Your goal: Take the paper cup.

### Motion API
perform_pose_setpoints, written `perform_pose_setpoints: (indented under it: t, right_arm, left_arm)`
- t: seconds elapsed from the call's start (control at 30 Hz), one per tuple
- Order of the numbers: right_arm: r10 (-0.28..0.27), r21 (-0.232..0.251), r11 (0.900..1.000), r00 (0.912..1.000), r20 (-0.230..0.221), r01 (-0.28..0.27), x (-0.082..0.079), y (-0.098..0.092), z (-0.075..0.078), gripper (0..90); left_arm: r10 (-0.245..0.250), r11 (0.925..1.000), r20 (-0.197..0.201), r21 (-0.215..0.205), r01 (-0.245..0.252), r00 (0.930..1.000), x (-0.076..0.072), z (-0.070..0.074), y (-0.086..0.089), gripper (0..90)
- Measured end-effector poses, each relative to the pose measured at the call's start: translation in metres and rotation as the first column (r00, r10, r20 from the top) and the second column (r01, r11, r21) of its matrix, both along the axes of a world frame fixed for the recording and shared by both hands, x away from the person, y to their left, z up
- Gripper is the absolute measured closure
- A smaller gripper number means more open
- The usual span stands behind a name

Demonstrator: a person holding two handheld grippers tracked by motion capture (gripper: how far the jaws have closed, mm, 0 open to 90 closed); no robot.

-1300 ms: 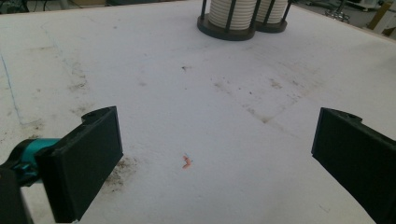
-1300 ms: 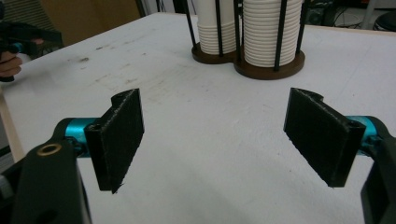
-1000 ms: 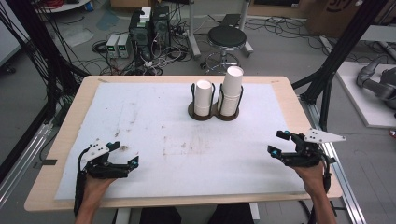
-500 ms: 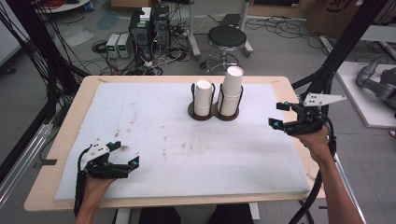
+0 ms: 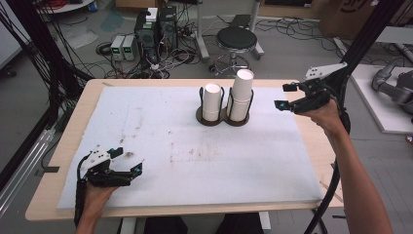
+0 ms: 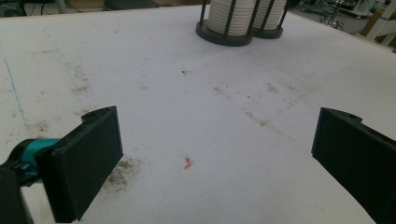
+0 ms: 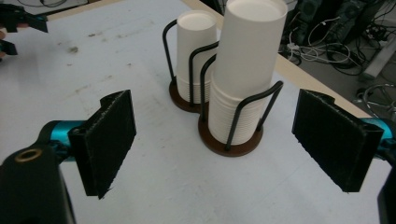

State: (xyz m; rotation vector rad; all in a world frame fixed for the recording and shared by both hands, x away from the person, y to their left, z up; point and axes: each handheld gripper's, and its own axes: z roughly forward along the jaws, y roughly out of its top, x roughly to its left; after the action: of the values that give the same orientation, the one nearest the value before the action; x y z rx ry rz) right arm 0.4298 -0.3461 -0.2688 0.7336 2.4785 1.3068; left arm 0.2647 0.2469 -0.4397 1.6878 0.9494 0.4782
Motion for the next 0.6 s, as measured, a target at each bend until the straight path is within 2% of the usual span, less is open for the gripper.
perform_pose_setpoints:
  t: [0.17,0.23,0.4,0.47,0.6]
  right_arm:
    - [0.024,-0.025,0.999,0.9997,-0.012,-0.024,0.019,0.009,0.012,13.8]
    - [0.025,-0.037,0.999,0.9996,-0.014,-0.026,0.026,0.011,0.015,13.8]
    - [0.017,-0.091,0.996,0.9995,-0.028,-0.019,0.045,0.017,0.024,13.8]
    - [0.019,-0.099,0.995,0.9991,-0.039,-0.023,0.05,0.019,0.027,13.7]
    - [0.023,-0.129,0.991,0.9991,-0.037,-0.028,0.061,0.023,0.031,13.5]
  left_arm:
    - [-0.016,0.9999,-0.002,0.006,0.016,0.9999,0.001,0.0,-0.005,1.7]
    - [-0.027,0.9995,-0.006,0.015,0.027,0.9996,0.001,-0.001,-0.006,1.8]
    - [-0.036,0.9993,-0.009,0.013,0.036,0.9993,0.004,-0.002,-0.009,1.7]
    - [-0.033,0.9994,-0.007,0.008,0.034,0.9994,0.004,-0.002,-0.01,1.7]
    - [-0.041,0.9991,-0.014,0.012,0.041,0.9991,0.005,-0.003,-0.012,1.7]
